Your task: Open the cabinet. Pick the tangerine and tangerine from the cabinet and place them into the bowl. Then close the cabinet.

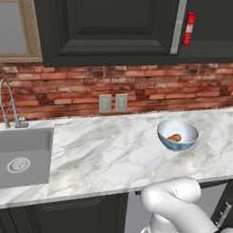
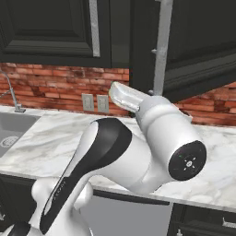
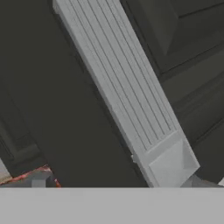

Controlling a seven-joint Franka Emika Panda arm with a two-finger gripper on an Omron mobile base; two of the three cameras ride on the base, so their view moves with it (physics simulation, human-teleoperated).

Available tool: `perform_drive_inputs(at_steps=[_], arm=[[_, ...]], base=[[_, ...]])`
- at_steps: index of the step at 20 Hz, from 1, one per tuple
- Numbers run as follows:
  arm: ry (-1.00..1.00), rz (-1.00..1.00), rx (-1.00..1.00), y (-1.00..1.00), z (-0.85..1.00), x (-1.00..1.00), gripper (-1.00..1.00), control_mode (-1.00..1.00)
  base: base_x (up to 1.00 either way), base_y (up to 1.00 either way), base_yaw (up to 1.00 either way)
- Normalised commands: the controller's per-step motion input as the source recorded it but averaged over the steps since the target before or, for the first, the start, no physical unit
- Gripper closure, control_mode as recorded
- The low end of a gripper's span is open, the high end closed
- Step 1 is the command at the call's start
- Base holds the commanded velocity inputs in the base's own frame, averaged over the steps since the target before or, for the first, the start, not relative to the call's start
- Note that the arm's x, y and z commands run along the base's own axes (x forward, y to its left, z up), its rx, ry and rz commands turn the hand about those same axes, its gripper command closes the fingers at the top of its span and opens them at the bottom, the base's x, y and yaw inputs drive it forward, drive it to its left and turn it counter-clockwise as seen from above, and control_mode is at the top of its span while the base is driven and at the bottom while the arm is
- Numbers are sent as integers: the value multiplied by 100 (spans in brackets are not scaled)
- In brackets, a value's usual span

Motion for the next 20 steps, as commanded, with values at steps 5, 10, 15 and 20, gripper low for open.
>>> perform_drive_inputs(at_steps=[5,10,15,20], arm=[[4,2,4,27,-1,100,-100,-100],[9,11,21,0,-4,100,-100,-100],[12,13,33,0,-5,100,-100,-100],[4,14,26,5,-20,100,-100,-100]], base=[[0,0,0],[0,0,0],[0,0,0],[0,0,0]])
